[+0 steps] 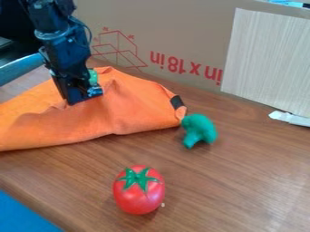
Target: Fold the cloth from bottom right to top left
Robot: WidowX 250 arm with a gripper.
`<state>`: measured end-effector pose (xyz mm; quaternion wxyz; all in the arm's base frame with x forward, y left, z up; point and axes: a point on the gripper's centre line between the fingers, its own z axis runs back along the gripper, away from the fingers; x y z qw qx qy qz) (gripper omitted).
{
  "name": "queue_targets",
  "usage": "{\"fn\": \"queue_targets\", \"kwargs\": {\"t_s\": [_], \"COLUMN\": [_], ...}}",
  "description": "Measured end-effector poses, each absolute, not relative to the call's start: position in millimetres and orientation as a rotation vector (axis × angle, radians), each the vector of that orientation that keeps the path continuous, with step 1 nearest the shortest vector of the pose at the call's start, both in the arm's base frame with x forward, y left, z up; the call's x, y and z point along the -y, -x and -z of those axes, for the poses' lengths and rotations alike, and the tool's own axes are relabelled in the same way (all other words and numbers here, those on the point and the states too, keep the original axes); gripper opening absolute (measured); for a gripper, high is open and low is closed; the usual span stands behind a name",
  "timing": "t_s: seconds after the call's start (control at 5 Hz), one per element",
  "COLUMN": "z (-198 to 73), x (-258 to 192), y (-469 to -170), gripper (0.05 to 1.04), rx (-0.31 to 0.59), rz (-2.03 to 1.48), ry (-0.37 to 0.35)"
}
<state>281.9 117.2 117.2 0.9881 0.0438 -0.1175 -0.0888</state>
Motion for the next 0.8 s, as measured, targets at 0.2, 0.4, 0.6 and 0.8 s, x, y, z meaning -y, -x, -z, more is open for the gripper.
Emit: {"fn": "queue_targets", "kwargs": {"t_s": [0.2,0.4,0.6,0.8], "z": [-121,-127,-129,-129], "x": [-133,-144,-159,-170], "y": [-287,-298,-314,-328], "gripper": [0.055,0.055,0.055,0.055], "rx": [0.233,0.237,0.228,0.235], "rz": [0.183,0.186,0.188,0.239], "ry": [-0.108,-0.114,-0.131,-0.152]}}
